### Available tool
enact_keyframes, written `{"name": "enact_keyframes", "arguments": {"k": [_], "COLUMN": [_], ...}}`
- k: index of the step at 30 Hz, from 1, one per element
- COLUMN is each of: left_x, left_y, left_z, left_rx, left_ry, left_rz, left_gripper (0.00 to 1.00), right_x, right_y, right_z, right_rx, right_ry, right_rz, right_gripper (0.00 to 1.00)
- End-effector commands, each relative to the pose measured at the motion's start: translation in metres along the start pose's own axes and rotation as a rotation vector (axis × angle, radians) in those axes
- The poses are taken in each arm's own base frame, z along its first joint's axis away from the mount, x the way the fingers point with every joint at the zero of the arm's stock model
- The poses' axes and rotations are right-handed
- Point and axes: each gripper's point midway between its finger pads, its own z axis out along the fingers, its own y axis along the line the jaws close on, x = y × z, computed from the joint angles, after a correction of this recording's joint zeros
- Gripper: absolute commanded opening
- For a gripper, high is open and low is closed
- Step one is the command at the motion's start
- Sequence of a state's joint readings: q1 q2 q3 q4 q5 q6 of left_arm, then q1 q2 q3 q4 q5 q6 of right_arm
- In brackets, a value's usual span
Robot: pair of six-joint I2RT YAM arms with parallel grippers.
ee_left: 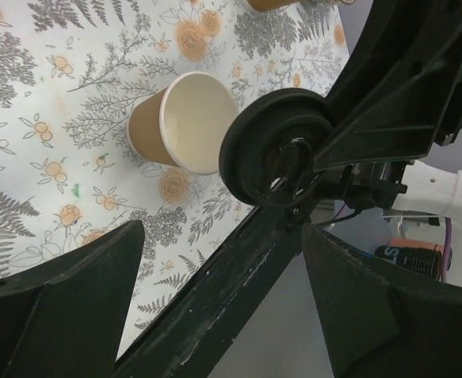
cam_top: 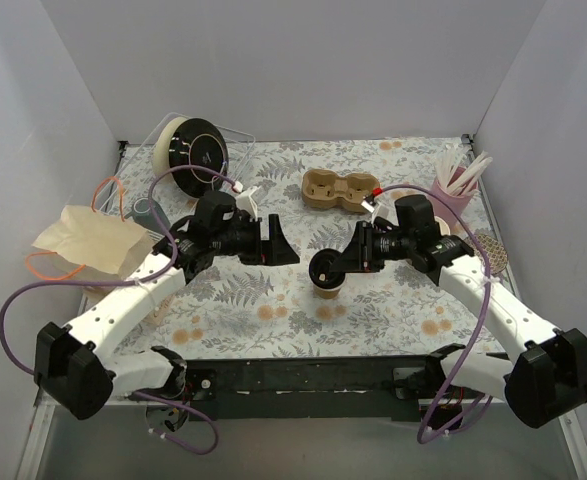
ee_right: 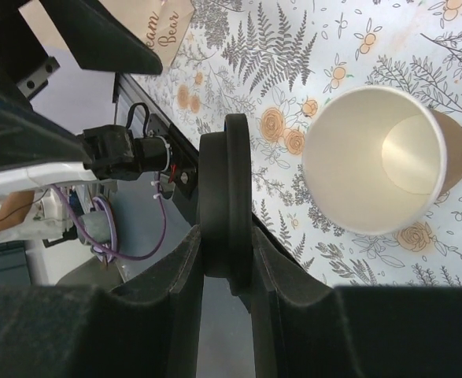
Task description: Pack the takeout coffee
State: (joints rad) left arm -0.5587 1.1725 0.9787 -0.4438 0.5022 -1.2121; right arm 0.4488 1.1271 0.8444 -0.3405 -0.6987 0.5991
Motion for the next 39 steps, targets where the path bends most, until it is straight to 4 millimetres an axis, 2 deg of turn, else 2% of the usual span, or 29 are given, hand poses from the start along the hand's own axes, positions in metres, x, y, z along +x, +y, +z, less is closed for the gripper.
{"name": "enact_keyframes", "arguments": {"k": [1, 10, 17, 39], "left_x": [0.006, 0.017, 0.027, 0.047], "left_y": [-0.009, -0.002, 0.003, 0.024], "left_z": [0.015, 0.034, 0.046, 0.072], "left_rx": [0.068, 0.092, 0.106, 0.073], "left_ry": [0.03, 0.078, 0.123, 0.198], "left_rz": [0.04, 0.028, -0.002, -0.027], "left_gripper": [0.79, 0.68, 0.64, 0.57], "right_x": [-0.007, -0.006, -0.001, -0.002], "right_y": [-0.005, -0.025, -0.029, -0.047], "right_z": [0.006, 0.014, 0.019, 0.024], "right_rx": [-0.032, -0.021, -0.045, -0.016], "right_ry": [0.007, 0.046, 0.087, 0.106], "right_rz": [0.001, 0.049, 0.082, 0.125], "right_gripper": [0.03, 0.05, 0.08, 0.12]}}
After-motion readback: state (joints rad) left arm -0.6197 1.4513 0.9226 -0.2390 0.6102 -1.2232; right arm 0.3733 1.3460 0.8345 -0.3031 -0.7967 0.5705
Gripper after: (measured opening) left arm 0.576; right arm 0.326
